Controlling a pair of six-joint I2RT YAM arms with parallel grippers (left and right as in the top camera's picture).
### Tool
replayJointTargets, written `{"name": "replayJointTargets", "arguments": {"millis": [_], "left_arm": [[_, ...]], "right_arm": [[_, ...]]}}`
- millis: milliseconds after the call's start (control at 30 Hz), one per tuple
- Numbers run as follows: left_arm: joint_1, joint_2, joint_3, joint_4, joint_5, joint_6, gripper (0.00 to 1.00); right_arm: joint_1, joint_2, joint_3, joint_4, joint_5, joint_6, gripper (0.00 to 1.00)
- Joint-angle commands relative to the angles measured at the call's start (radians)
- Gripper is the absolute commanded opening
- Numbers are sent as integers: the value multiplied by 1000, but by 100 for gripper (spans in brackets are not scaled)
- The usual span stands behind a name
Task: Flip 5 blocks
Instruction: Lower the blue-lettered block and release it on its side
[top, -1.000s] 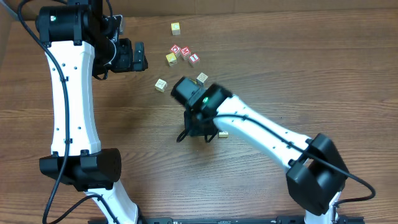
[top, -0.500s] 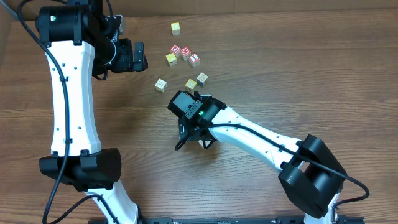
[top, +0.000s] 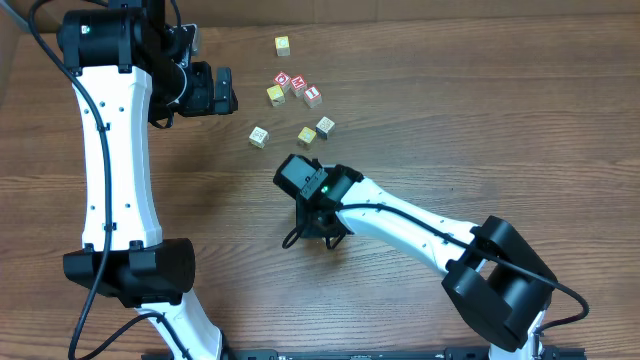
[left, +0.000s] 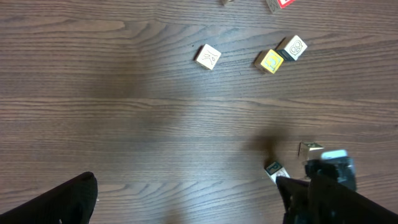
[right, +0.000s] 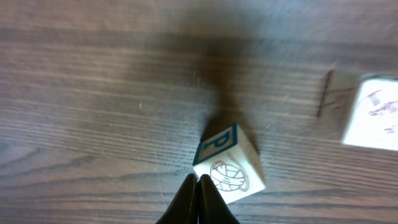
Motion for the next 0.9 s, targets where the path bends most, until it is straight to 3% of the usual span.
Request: {"name": "replayJointTargets", "arguments": {"millis": [0,500,700,867], "left_arm": [[-6,10,-4,-2,-6,11,100],[-6,10,-4,-2,-6,11,100],[-6,10,-4,-2,-6,11,100],[-6,10,-4,-2,-6,11,100]], "right_arm": [[18,-8,-54,42,-35,1,4],[19,-8,-110,149,96,-7,4],[15,-14,-98,163,39,-23,4],[-13,-76,-16,74,-53,-109,4]]}}
